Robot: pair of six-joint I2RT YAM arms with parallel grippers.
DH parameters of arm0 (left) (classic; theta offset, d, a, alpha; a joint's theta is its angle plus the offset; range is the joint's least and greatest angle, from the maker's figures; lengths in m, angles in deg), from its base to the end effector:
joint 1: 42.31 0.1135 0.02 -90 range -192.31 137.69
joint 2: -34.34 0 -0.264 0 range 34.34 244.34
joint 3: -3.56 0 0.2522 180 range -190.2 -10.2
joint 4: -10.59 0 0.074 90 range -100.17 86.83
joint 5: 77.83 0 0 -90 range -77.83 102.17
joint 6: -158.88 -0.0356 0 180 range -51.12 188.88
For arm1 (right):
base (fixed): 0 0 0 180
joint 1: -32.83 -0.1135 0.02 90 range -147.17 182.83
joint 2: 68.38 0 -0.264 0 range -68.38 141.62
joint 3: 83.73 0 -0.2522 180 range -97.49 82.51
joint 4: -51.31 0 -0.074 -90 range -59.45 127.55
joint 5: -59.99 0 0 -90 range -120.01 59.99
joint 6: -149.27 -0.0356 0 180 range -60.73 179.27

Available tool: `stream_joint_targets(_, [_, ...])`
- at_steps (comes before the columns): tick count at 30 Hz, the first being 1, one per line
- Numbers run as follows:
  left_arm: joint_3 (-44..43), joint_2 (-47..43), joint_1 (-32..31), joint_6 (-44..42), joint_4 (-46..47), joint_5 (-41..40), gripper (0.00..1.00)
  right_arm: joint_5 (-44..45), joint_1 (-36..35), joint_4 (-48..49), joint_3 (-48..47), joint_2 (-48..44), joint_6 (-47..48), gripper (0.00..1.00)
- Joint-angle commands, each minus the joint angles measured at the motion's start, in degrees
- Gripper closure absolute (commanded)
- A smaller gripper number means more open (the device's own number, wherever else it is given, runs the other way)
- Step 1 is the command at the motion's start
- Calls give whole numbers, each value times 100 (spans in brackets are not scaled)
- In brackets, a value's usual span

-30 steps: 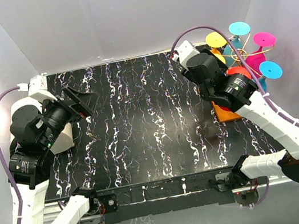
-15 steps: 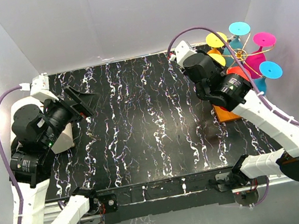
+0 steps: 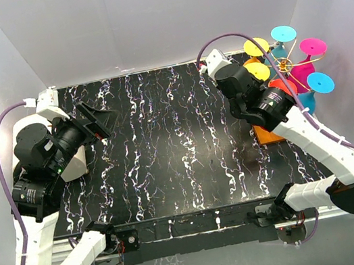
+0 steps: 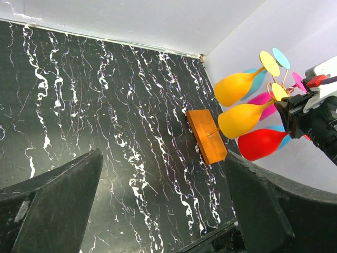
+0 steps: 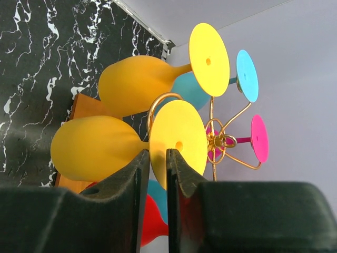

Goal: Take the wine glass off the wine glass rack

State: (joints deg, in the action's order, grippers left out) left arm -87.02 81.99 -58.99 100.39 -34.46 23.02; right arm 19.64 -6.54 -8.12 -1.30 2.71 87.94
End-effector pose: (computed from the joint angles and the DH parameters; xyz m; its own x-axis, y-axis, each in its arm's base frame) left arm 0.1281 -0.0454 0.4764 -0.2717 -0.4544 -0.8483 0.3754 0.7616 -0.5282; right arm 0.2040 0.1323 0.4229 -0.4091 -0.7375 -0.5374 -0.1283 0.6296 -0.7663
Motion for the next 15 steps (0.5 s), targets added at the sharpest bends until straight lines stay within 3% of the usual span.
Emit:
stream_joint_targets(1, [-9, -53, -33, -44, 97, 57, 1, 141, -26, 201, -41, -3, 57, 85])
stream_joint_targets(15, [-36, -69, -34, 35, 116, 31, 1, 195, -26, 330, -347, 117, 323, 98])
